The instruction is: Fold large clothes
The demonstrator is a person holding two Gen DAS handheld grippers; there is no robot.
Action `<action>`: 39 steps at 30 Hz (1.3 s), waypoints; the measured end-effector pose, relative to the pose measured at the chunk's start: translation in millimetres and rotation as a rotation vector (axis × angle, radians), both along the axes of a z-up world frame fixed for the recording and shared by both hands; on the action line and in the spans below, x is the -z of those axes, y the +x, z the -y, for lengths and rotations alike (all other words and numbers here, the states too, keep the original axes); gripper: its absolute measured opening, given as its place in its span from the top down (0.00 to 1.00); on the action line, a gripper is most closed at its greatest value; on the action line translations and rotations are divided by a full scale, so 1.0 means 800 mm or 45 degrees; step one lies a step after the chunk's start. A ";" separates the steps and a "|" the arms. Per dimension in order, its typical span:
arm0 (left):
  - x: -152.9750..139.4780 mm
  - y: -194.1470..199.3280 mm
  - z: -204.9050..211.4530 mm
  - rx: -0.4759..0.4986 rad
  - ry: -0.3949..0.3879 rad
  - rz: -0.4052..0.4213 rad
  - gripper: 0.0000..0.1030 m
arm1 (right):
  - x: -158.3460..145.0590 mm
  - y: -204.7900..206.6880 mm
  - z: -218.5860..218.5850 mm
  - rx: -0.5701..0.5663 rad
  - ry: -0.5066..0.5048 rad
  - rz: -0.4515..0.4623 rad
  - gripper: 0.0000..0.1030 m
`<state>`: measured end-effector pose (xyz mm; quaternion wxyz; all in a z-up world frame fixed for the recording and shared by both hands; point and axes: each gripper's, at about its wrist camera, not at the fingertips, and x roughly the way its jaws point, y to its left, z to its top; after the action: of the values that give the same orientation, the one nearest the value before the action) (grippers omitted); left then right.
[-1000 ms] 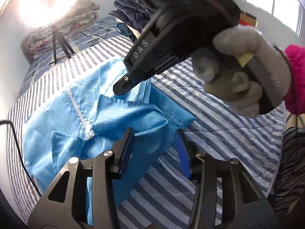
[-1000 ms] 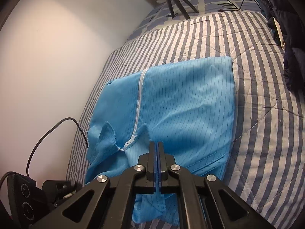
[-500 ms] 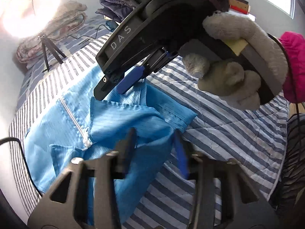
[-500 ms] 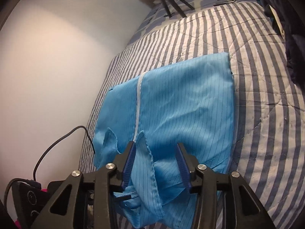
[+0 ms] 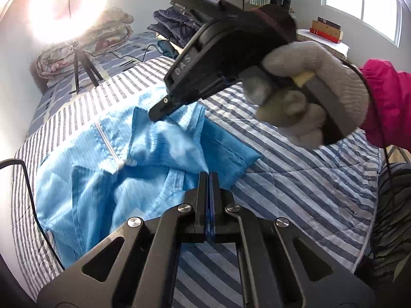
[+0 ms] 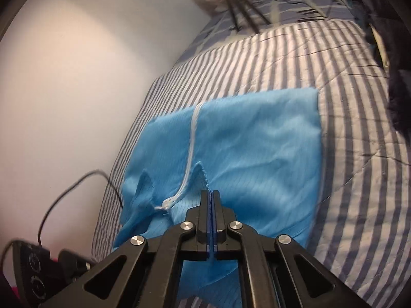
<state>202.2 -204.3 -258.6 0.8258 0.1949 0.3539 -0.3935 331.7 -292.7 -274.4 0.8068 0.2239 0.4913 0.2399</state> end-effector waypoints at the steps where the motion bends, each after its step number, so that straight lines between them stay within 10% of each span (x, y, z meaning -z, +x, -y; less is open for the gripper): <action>1: 0.001 -0.002 0.000 -0.005 0.006 0.004 1.00 | -0.002 0.001 0.002 0.015 -0.027 0.014 1.00; 5: -0.004 0.002 -0.012 -0.061 -0.035 -0.099 1.00 | -0.006 -0.004 0.005 0.037 -0.073 0.030 0.91; 7: -0.017 0.006 -0.031 -0.106 -0.068 -0.160 0.87 | -0.016 -0.015 0.014 0.057 -0.059 0.026 0.67; 14: -0.072 0.031 -0.160 -0.410 -0.253 -0.198 0.70 | -0.054 -0.089 0.028 0.081 -0.106 -0.025 0.65; 23: -0.007 0.093 -0.226 -0.843 -0.253 -0.736 0.67 | -0.038 -0.123 0.006 0.231 -0.005 -0.324 0.46; 28: 0.029 0.099 -0.218 -0.891 -0.146 -0.839 0.69 | 0.003 -0.108 -0.005 0.305 0.019 -0.498 0.48; 30: 0.040 0.098 -0.213 -0.872 -0.134 -0.874 0.90 | 0.019 -0.107 -0.010 0.309 0.035 -0.569 0.50; 33: 0.037 0.091 -0.202 -0.828 -0.094 -0.777 1.00 | 0.038 -0.106 -0.024 0.280 0.029 -0.613 0.73; 35: 0.022 0.088 -0.206 -0.836 -0.132 -0.697 1.00 | 0.036 -0.108 -0.031 0.239 0.002 -0.579 0.96; 39: -0.030 0.074 -0.222 -0.831 -0.229 -0.472 1.00 | -0.021 -0.120 -0.048 0.115 -0.213 -0.292 1.00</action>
<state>261.3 -26.8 -234.9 0.8435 -0.0758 0.5045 -0.1678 235.5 -254.3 -257.6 0.7713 0.2035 0.5879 0.1345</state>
